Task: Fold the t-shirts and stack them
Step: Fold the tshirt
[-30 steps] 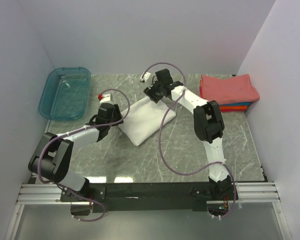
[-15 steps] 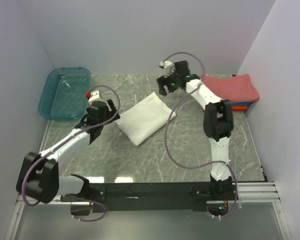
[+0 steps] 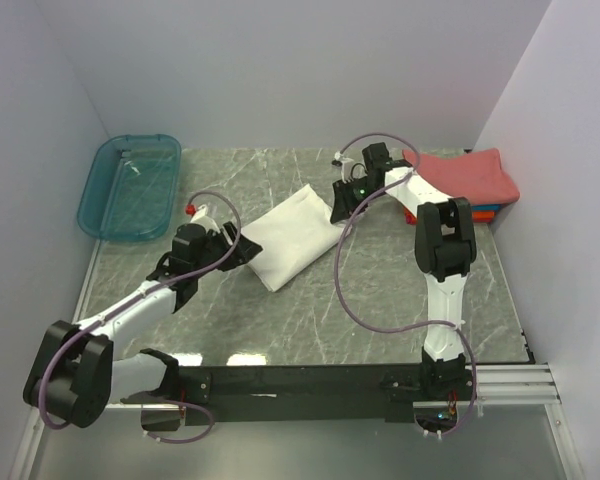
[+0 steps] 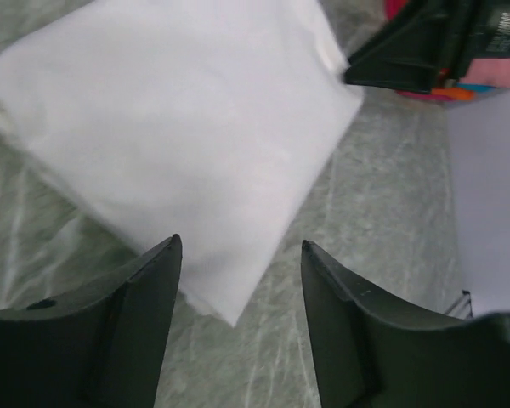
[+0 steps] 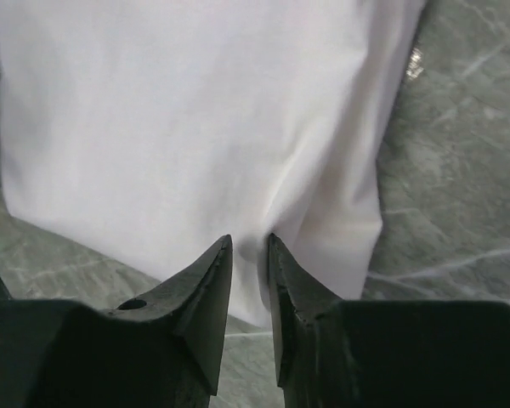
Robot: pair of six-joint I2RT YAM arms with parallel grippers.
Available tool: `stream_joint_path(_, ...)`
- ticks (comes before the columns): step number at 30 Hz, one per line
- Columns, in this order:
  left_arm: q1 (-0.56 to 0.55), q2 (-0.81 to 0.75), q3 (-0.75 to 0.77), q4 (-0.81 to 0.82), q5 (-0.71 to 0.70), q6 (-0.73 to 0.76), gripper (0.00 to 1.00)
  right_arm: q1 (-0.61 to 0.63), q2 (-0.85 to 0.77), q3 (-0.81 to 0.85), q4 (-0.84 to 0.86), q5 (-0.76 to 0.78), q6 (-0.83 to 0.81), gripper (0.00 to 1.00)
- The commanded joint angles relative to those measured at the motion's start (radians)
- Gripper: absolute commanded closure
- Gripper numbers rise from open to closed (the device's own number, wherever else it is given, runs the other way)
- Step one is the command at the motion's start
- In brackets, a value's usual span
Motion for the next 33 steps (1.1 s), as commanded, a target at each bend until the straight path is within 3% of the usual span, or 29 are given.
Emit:
stream_joint_path(1,-0.003,0.052,0.027,0.200,0.143,-0.031,0.38,-0.002,-0.091,0.003,-0.010,-0.093,-0.018,0.69)
stream_joint_path(3,-0.006,0.140,0.050,0.237,0.178,-0.049,0.40,-0.002,-0.084,-0.004,0.020,-0.049,0.024,0.63)
stream_joint_path(4,-0.015,0.167,0.055,0.257,0.189,-0.062,0.41,-0.003,-0.082,-0.010,0.037,-0.029,0.039,0.48)
stream_joint_path(5,-0.023,0.192,0.056,0.275,0.197,-0.069,0.42,-0.005,-0.082,-0.014,0.051,-0.015,0.056,0.43)
stream_joint_path(12,-0.100,0.402,0.188,0.337,0.247,-0.063,0.51,-0.005,-0.108,0.003,0.102,0.044,0.059,0.41)
stream_joint_path(17,-0.132,0.456,0.251,0.210,0.126,-0.011,0.51,0.000,-0.075,0.038,0.043,-0.015,0.049,0.45)
stream_joint_path(21,-0.132,0.488,0.233,0.214,0.097,-0.016,0.52,0.001,-0.064,0.044,0.062,-0.067,0.059,0.65)
stream_joint_path(22,-0.132,0.494,0.230,0.225,0.100,-0.020,0.52,0.003,-0.059,0.056,0.060,-0.082,0.071,0.74)
stream_joint_path(25,-0.137,0.519,0.216,0.262,0.134,-0.026,0.53,0.027,-0.019,0.136,0.004,-0.140,0.075,0.82)
stream_joint_path(30,-0.154,0.519,0.205,0.283,0.157,0.007,0.53,0.073,0.031,0.180,0.050,-0.185,0.148,0.76)
stream_joint_path(33,-0.155,0.510,0.207,0.268,0.151,0.026,0.52,0.122,0.146,0.341,-0.045,-0.167,0.147,0.76)
